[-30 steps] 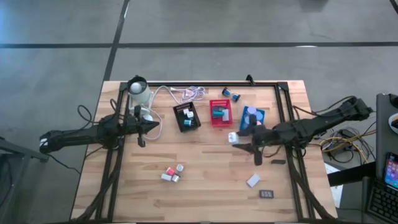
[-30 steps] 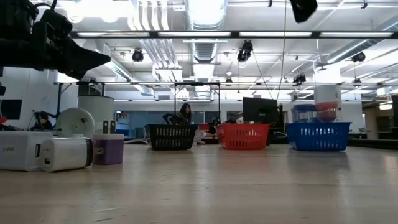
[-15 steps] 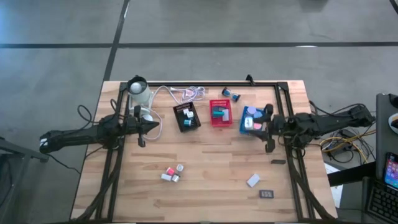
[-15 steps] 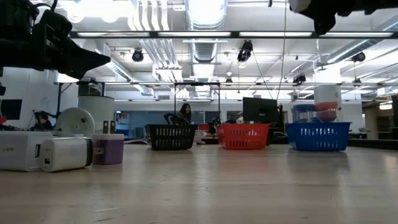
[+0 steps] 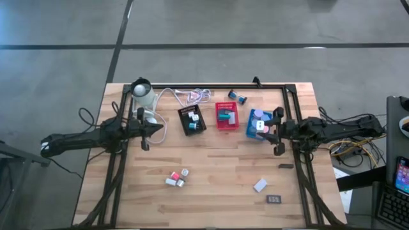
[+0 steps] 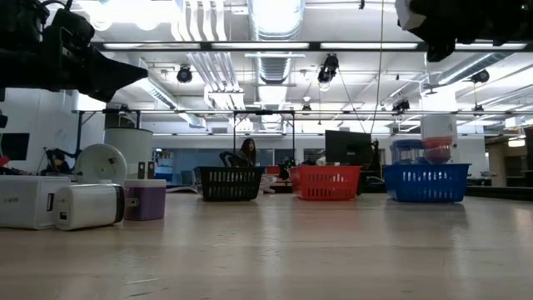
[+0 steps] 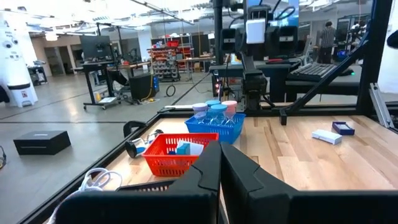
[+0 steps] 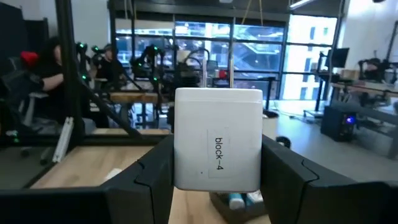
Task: Pick & Place Office items
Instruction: Put the bottom white charger adapter into the black bin
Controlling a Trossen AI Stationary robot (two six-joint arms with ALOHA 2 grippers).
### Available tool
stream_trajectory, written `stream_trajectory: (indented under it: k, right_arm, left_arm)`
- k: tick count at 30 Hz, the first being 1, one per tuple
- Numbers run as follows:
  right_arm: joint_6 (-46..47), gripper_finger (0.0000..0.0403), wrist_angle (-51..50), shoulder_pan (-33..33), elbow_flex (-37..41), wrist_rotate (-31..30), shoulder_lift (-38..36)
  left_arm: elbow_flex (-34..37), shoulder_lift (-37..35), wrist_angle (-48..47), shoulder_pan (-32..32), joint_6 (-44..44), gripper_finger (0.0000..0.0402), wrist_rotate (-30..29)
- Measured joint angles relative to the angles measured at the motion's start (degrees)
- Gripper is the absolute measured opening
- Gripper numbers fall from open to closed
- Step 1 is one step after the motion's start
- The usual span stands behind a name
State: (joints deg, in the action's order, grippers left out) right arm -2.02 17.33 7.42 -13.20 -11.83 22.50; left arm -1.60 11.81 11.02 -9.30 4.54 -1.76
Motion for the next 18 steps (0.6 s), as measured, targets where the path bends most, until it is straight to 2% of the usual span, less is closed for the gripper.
stream_trajectory:
  k: [6, 10, 18]
  right_arm:
    - [-2.23, 0.0170, -0.03, 0.02, 2.98, -1.61, -6.05]
    - [-1.89, 0.0170, -0.89, 0.02, 4.99, -3.76, -9.83]
    - [-2.13, 0.0170, -5.21, 0.02, 6.75, -3.50, -14.40]
  left_arm:
    - [0.00, -0.02, 0.07, 0.00, 4.54, 0.0005, -2.98]
    - [0.00, -0.03, 0.35, 0.00, 3.99, 0.0005, -5.79]
    - [0.00, 0.00, 2.34, 0.00, 4.82, 0.0005, -5.84]
